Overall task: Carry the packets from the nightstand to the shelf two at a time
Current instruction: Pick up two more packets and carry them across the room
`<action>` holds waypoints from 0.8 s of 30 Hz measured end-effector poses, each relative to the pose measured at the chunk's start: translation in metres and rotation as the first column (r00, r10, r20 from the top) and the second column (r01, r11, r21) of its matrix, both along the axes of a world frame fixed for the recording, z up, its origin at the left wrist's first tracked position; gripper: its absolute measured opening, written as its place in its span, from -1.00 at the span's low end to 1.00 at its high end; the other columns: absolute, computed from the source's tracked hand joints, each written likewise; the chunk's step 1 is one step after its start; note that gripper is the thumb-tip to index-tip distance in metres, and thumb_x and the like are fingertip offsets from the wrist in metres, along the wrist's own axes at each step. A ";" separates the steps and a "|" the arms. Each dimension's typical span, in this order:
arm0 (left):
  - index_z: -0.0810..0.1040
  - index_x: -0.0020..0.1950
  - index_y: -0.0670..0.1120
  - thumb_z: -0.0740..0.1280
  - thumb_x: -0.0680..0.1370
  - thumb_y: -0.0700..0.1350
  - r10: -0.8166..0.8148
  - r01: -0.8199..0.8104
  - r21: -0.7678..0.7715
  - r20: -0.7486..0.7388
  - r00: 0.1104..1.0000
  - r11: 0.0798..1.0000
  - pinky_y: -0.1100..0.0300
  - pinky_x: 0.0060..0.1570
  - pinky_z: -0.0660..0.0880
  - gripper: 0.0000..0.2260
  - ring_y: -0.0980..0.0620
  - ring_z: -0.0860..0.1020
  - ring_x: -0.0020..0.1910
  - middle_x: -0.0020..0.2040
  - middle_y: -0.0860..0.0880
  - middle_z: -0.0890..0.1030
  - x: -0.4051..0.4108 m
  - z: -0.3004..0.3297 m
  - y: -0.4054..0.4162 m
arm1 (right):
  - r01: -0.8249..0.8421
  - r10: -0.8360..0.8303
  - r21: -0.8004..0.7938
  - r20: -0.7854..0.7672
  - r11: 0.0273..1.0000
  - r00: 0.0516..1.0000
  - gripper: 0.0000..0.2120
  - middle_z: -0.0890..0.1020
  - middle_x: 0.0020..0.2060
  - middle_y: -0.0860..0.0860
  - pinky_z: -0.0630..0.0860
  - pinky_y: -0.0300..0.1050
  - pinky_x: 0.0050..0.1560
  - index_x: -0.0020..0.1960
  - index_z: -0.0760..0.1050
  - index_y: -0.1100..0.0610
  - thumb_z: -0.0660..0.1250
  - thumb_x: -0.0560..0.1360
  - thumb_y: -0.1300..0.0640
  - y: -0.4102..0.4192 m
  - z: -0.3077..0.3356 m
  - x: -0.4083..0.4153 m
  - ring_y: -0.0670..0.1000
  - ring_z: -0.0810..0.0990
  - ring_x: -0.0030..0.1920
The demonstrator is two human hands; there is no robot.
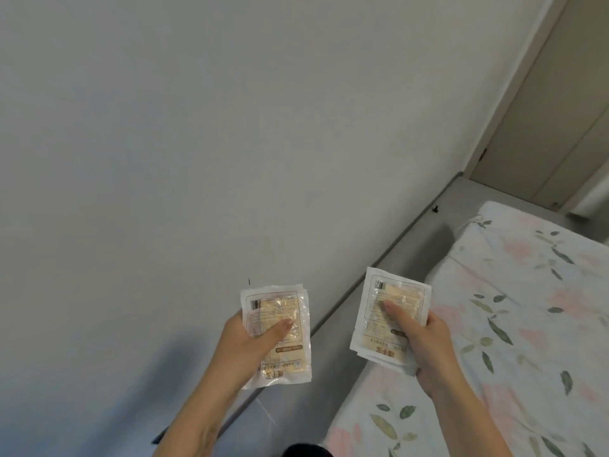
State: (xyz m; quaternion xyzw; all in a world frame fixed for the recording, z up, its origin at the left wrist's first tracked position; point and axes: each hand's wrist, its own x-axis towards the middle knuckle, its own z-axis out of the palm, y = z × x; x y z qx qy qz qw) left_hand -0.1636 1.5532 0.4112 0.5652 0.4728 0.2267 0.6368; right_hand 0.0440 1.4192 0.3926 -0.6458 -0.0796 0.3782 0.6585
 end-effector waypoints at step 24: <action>0.62 0.06 -0.09 0.47 0.45 -0.18 -0.449 0.452 -0.071 0.061 0.892 0.889 0.03 -0.12 0.63 -0.80 -0.04 0.71 -0.12 -0.08 -0.07 0.73 0.447 -0.013 0.245 | 0.415 -0.412 -0.058 0.060 0.908 0.909 -0.82 0.74 -0.15 0.11 0.65 0.12 -0.06 0.01 0.63 0.18 0.48 0.42 0.19 0.180 -0.001 0.356 0.14 0.73 -0.14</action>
